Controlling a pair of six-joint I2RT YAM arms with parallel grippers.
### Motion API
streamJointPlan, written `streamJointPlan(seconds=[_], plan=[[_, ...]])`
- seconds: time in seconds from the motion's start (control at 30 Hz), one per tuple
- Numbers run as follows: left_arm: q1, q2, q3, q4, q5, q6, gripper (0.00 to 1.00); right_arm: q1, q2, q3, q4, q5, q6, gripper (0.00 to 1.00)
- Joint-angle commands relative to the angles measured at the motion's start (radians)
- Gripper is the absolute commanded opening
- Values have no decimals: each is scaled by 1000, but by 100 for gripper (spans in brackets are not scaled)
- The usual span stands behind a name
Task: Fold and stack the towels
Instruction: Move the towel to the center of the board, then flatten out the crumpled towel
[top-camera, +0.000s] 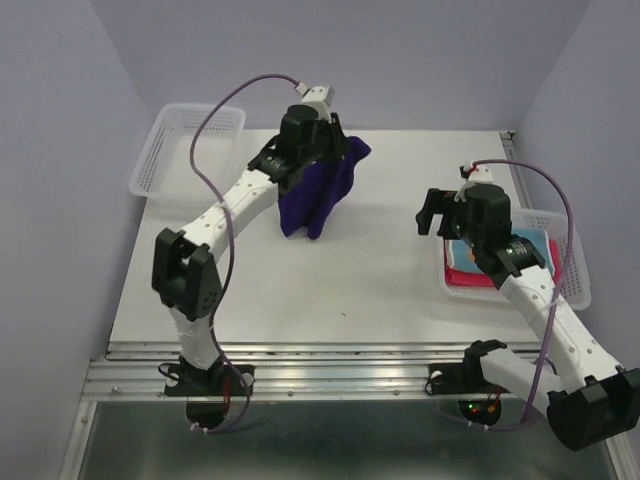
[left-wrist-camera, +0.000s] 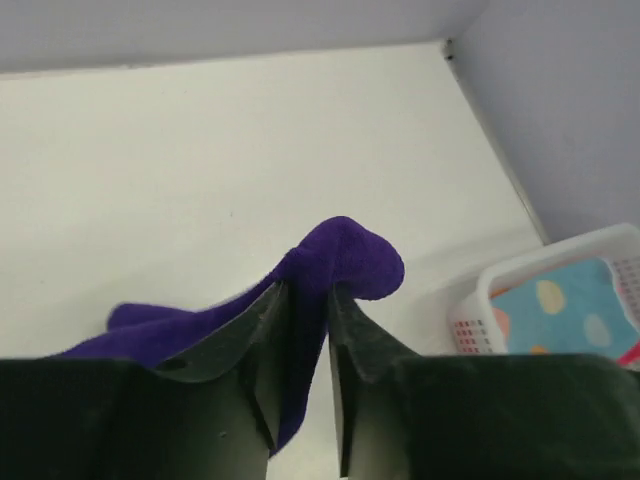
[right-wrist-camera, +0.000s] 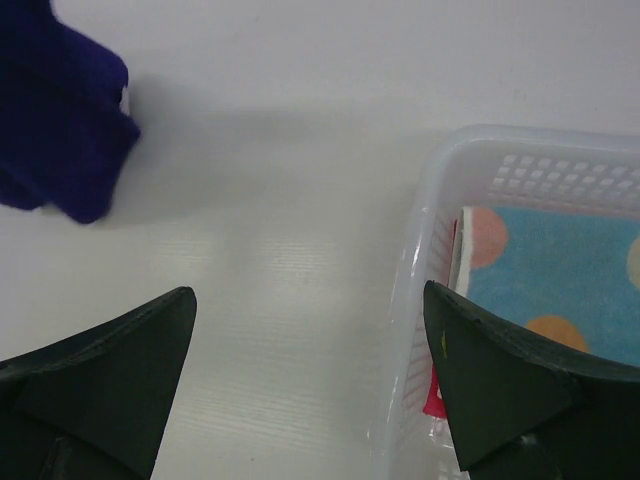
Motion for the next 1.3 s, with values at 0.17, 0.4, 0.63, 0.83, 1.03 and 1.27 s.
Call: streamJointPlan(seconds=[0.17,0.4,0.63,0.83,1.03,1.27], plan=[[-26,558,831,-523,-306,46,99,8,120,26,7,-20,11,100],[-1,169,301,-264,-349,17,99,65,198,25,45,-81,29,100],[109,-109,-335,-119,-268,-58,99,226,402,97,154,-2,106,100],[191,-47,-427,-31,-64,92,99,384,722,281,198,78,66,100],[206,150,-299,-71,4,164,99,441,997,562,205,115,8,100],[235,271,-241,-77,53,134,74,445,1187,724,211,146,-9,100]])
